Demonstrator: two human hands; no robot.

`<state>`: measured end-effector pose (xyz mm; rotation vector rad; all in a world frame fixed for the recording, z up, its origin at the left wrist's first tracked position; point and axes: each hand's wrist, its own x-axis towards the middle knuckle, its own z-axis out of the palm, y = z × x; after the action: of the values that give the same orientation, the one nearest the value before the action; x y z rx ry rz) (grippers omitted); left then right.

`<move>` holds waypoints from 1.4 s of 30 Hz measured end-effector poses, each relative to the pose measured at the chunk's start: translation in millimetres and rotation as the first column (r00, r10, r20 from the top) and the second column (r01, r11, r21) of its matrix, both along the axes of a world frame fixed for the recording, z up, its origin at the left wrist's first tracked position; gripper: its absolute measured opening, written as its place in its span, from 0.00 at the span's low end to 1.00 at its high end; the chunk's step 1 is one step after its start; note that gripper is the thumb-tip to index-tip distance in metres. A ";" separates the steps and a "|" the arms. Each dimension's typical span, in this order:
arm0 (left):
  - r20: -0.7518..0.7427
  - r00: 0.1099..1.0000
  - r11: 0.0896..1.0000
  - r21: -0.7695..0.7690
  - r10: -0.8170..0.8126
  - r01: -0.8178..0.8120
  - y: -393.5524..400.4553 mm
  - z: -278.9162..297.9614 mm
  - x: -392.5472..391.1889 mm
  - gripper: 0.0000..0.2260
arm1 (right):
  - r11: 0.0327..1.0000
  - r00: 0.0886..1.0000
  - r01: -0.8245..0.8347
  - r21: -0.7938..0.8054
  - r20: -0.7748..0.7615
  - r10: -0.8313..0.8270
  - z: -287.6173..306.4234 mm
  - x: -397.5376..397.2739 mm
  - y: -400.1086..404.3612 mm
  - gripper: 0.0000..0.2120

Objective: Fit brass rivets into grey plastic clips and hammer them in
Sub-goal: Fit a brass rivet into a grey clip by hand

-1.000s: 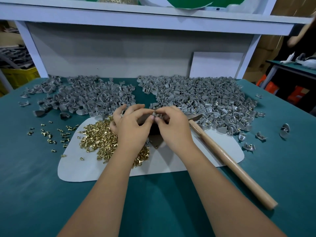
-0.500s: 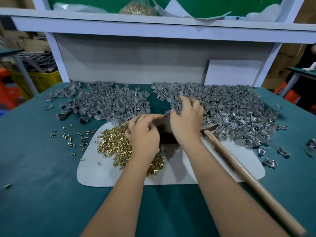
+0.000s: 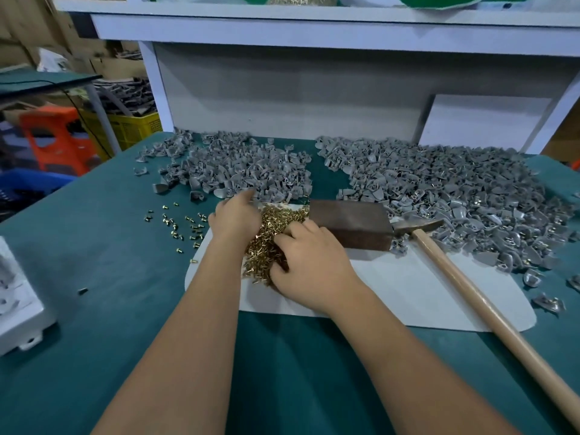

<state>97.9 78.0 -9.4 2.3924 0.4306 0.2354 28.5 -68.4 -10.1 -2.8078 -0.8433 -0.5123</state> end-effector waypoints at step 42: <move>0.413 0.832 0.879 -0.136 -0.369 0.457 -79.9 8.8 -24.8 0.14 | 0.575 0.963 0.230 0.785 -0.099 -0.249 13.1 37.0 -73.2 0.14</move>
<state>73.1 -1.9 -0.6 2.0803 -0.2384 0.4097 65.5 -141.6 3.0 -2.0512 -0.1207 -0.7335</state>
